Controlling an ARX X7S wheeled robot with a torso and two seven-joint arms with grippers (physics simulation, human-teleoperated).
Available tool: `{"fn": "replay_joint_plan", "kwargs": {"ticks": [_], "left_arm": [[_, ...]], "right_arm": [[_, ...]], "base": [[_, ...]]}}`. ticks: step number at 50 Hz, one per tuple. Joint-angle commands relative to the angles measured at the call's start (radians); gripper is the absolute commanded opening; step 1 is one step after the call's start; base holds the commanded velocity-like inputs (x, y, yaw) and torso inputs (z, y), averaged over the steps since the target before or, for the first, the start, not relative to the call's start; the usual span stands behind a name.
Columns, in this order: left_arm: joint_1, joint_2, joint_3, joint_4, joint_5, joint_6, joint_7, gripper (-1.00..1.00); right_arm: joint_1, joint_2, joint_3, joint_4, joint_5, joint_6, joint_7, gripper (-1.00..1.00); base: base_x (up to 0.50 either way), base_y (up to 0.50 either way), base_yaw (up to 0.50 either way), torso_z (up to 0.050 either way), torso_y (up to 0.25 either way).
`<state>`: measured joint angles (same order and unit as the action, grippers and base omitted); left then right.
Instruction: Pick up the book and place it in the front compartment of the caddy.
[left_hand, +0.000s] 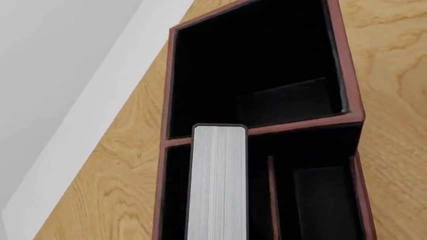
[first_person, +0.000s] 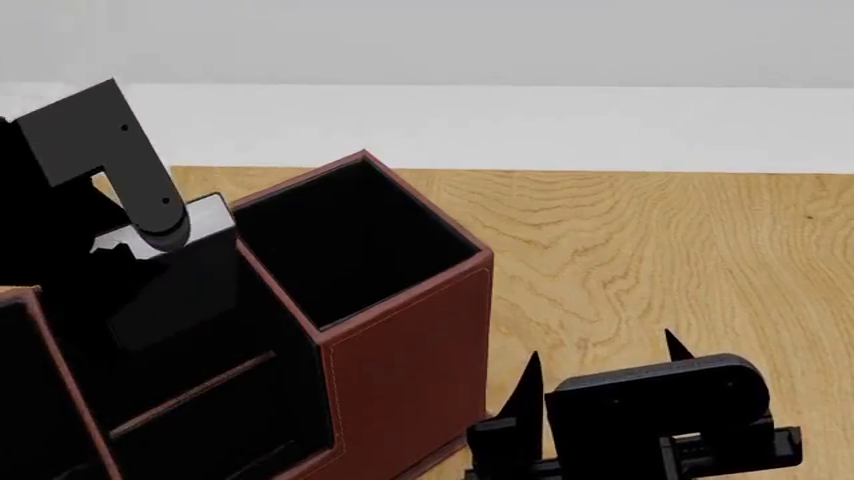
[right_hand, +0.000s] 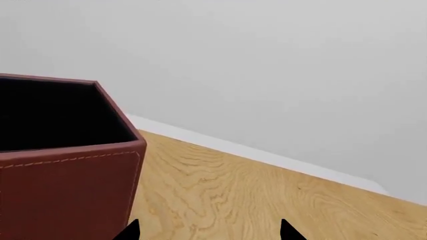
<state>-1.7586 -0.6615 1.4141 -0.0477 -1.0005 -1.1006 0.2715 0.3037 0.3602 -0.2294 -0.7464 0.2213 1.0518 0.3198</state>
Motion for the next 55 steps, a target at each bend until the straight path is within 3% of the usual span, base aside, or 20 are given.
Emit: {"fn": "replay_joint_plan", "kwargs": {"ticks": [1,30,31,46,55], "left_arm": [[0.033,0.001,-0.009,-0.011,0.048,0.042,-0.037,-1.00],[0.144,0.043,0.039,-0.119,0.124,0.120,-0.068,-1.00],[0.139,0.048,0.037,-0.128,0.116,0.102,-0.067,1.00],[0.098,0.007,0.013,-0.014,0.084,0.062,-0.099,1.00],[0.091,-0.051,-0.102,0.145,-0.053,0.008,-0.227,1.00]], "right_arm": [[0.008,0.002,0.000,-0.008,0.005,0.013,0.003,1.00],[-0.010,0.009,0.001,-0.007,0.010,-0.003,0.010,1.00],[-0.010,0.008,0.002,-0.007,0.011,-0.002,0.010,1.00],[-0.006,0.009,-0.004,-0.005,0.015,-0.003,0.013,1.00],[-0.010,0.011,0.002,-0.011,0.019,-0.003,0.016,1.00]], "base": [[0.00,0.00,0.00,0.000,0.000],[0.00,0.00,0.00,0.000,0.002],[0.00,0.00,0.00,0.000,0.000],[0.00,0.00,0.00,0.000,0.000],[0.00,0.00,0.00,0.000,0.000]]}}
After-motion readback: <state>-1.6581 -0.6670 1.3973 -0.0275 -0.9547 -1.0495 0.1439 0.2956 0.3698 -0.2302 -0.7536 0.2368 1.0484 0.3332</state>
